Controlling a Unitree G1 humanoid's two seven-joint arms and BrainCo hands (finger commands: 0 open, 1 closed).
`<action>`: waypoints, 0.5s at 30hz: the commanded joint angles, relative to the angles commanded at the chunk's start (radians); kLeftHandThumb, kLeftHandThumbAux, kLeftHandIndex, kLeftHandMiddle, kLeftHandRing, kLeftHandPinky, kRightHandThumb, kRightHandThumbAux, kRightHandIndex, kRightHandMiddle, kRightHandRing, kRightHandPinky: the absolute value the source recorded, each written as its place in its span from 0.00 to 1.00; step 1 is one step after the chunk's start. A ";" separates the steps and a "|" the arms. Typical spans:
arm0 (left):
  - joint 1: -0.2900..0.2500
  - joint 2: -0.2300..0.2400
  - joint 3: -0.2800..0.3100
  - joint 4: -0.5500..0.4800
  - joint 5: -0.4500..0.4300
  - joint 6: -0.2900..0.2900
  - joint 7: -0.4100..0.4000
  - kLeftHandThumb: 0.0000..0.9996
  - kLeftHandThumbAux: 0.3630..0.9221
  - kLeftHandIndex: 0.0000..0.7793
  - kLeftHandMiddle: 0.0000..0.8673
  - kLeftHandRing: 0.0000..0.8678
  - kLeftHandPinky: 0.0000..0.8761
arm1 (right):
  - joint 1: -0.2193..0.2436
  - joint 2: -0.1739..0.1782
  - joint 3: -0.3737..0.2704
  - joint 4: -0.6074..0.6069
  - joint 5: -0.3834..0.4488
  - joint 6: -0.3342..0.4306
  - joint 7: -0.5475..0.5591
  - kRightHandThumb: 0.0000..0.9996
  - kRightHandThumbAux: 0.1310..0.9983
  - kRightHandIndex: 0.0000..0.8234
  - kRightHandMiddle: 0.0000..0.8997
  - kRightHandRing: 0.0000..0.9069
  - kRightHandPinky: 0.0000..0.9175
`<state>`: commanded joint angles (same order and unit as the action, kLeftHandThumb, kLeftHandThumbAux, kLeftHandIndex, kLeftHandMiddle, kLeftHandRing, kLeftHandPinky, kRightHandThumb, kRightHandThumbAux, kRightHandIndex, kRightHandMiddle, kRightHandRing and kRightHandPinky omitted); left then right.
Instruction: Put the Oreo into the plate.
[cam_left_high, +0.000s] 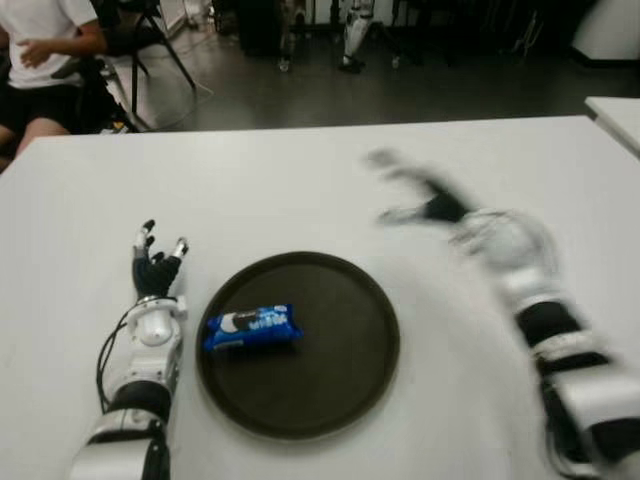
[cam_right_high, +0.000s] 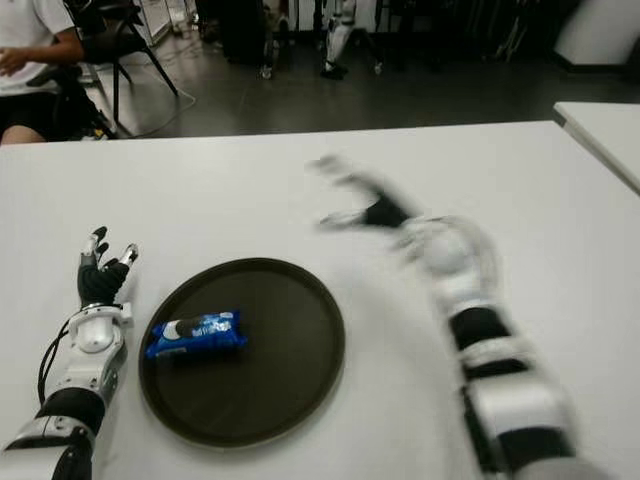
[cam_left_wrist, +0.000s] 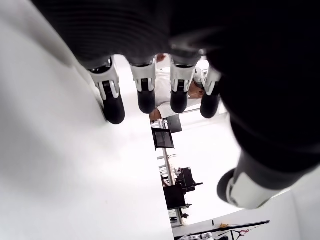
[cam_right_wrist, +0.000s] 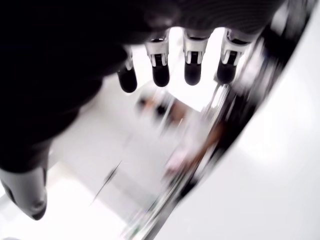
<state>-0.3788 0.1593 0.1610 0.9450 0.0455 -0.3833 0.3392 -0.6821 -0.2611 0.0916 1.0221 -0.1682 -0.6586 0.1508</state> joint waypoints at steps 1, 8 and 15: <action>0.000 0.001 0.000 -0.001 -0.001 0.001 -0.001 0.07 0.54 0.04 0.06 0.03 0.02 | -0.002 0.000 0.002 0.006 -0.007 -0.002 -0.016 0.00 0.58 0.00 0.00 0.00 0.00; -0.003 0.002 0.004 -0.020 -0.008 0.023 -0.009 0.09 0.57 0.05 0.06 0.03 0.04 | 0.014 -0.058 0.021 0.014 -0.155 0.096 -0.324 0.00 0.68 0.00 0.00 0.00 0.03; 0.008 0.008 0.000 -0.042 -0.003 0.037 -0.020 0.08 0.59 0.03 0.04 0.01 0.03 | -0.011 -0.054 0.015 0.133 -0.188 0.198 -0.486 0.02 0.72 0.00 0.06 0.16 0.25</action>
<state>-0.3708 0.1677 0.1610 0.9027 0.0427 -0.3461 0.3191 -0.6936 -0.3152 0.1067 1.1551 -0.3566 -0.4603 -0.3347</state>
